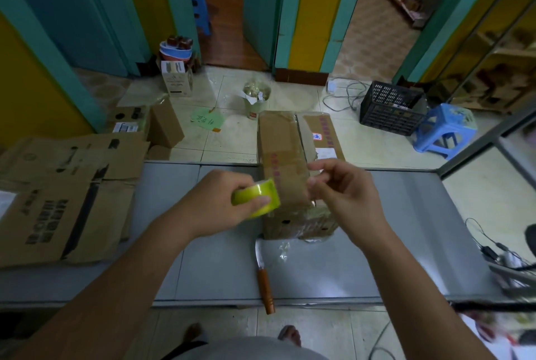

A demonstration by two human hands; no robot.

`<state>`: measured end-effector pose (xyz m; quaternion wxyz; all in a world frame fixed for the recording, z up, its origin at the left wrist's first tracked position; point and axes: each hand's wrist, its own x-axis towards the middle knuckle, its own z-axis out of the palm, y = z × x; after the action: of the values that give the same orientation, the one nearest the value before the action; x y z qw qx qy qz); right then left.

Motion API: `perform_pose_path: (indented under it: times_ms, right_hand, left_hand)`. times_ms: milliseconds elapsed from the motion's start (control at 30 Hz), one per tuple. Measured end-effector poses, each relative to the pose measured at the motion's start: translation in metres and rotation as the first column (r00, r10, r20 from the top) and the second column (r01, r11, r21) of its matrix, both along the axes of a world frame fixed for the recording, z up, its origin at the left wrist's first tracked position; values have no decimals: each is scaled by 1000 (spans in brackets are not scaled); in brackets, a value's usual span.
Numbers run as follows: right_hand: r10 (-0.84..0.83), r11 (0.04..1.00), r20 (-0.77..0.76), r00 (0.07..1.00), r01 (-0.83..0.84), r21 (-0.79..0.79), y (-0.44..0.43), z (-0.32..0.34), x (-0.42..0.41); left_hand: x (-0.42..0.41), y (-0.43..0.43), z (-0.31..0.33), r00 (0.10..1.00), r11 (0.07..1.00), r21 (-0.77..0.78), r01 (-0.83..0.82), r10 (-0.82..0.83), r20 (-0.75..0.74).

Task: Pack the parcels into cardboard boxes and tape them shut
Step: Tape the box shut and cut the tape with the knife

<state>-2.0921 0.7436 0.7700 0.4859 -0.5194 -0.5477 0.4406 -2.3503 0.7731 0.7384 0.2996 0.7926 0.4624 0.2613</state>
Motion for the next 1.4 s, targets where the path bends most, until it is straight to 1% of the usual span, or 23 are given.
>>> perform_pose_path:
  times_ms: [67, 167, 200, 267, 333, 433, 500, 533, 567, 633, 700, 767, 833, 967, 1100, 1267, 1400]
  right_hand:
    - [9, 1000, -40, 999, -9, 9, -1, 16, 6]
    - [9, 1000, -67, 998, -8, 10, 1, 30, 11]
    - [-11, 1000, -84, 996, 13, 15, 2, 33, 14]
    - [-83, 996, -147, 986, 88, 26, 2, 39, 27]
    - [-151, 987, -178, 972, 158, 22, -1, 44, 45]
    - [-215, 977, -123, 969, 212, -36, -6, 37, 64]
    - [-257, 962, -113, 960, 243, -121, -4, 19, 71]
    - [-282, 950, -114, 953, 260, -171, -2, 8, 75]
    - [-307, 935, -110, 945, 278, -220, 1, -2, 79]
    - [-353, 903, -97, 931, 312, -295, 5, -22, 86]
    - [-387, 884, -103, 916, 337, -325, 7, -39, 92]
    - [-396, 878, -118, 910, 339, -338, 7, -49, 96]
    - [-397, 878, -121, 910, 338, -340, 6, -55, 100]
    - [-427, 863, -91, 900, 375, -339, 6, -63, 106]
    - [-453, 843, -56, 890, 408, -350, 11, -70, 107]
    - [-459, 834, -38, 888, 416, -361, 14, -77, 108]
    - [-459, 829, -37, 888, 413, -377, 15, -83, 110]
  left_hand:
    - [-2, 3, 1, 993, 993, -15, -119, 119, -21]
    - [-1, 1, 5, 989, 985, -133, -109, 121, 83]
    - [-2, 1, 7, 988, 986, -126, -110, 122, 94]
    - [-8, 1, 8, 990, 991, -63, -121, 125, 64]
    - [-20, 0, 3, 987, 989, -44, -145, 147, 65]
    - [-35, -3, -4, 981, 986, -87, -143, 153, 119]
    - [-35, -6, -9, 979, 984, -135, -112, 133, 155]
    - [-32, -7, -12, 980, 982, -154, -108, 131, 150]
    - [-27, -6, -16, 983, 980, -166, -113, 134, 126]
    - [-16, -1, -25, 988, 975, -166, -145, 153, 33]
    - [-9, 6, -32, 977, 969, -145, -202, 190, -93]
    - [-5, 12, -34, 947, 959, -110, -260, 231, -223]
    - [-2, 15, -34, 919, 949, -100, -300, 259, -297]
    - [8, 21, -34, 907, 939, -133, -318, 261, -329]
    - [13, 25, -37, 919, 933, -192, -306, 237, -314]
    - [14, 28, -44, 919, 924, -225, -310, 230, -322]
    - [13, 33, -53, 928, 911, -290, -293, 198, -314]
